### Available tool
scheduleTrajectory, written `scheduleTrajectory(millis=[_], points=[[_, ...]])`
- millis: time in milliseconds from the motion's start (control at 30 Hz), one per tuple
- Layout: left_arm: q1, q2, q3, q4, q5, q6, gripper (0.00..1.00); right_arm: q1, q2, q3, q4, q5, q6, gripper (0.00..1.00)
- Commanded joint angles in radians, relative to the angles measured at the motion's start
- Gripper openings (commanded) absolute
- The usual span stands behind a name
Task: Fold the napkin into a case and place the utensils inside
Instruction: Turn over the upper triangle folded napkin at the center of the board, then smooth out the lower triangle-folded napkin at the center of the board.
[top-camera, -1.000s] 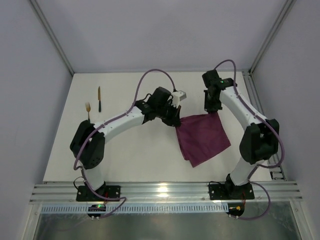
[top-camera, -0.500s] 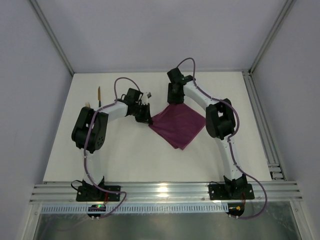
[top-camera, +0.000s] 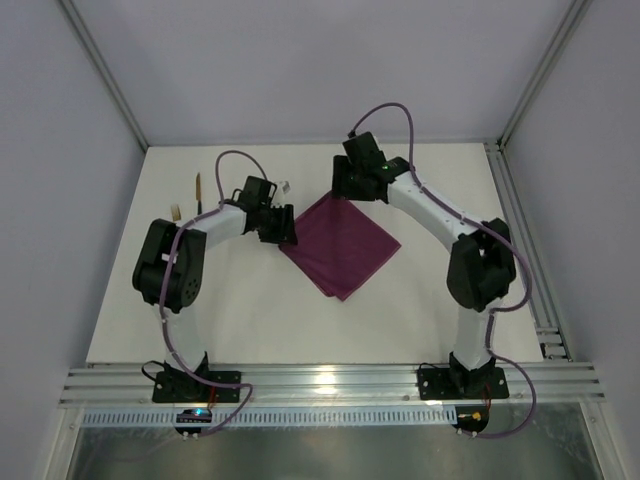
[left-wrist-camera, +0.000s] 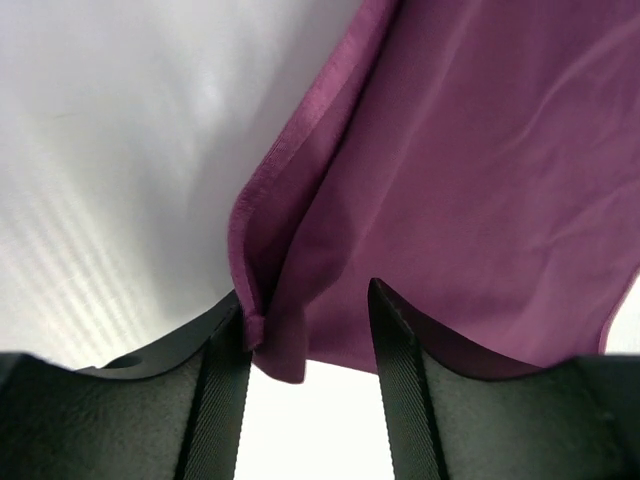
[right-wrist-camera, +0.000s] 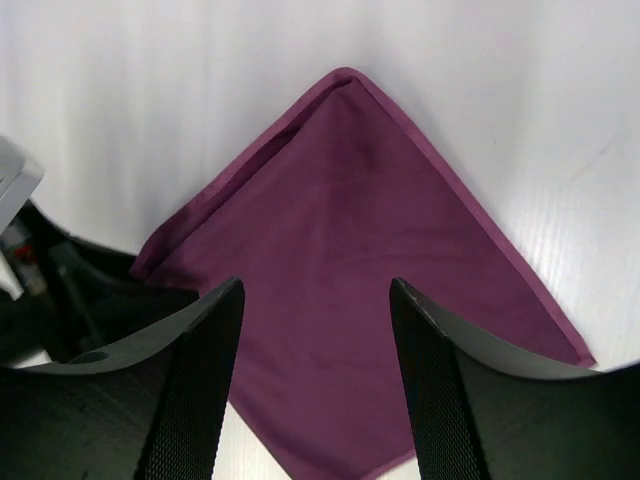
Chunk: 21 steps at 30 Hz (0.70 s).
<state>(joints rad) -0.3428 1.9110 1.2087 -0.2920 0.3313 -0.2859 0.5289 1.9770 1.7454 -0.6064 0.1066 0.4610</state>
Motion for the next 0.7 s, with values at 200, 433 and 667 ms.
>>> scheduleTrajectory(millis=[200, 433, 667], points=[[0.011, -0.148, -0.023, -0.025, -0.158, 0.120, 0.61, 0.110, -0.406, -0.498, 0.201, 0.110, 0.019, 0.45], [0.005, -0.185, -0.063, -0.035, -0.204, 0.209, 0.47, 0.298, -0.415, -0.621, 0.261, 0.130, 0.062, 0.24], [-0.001, -0.122, -0.057, -0.096, -0.161, 0.267, 0.34, 0.433, -0.340, -0.627, 0.217, 0.229, 0.203, 0.24]])
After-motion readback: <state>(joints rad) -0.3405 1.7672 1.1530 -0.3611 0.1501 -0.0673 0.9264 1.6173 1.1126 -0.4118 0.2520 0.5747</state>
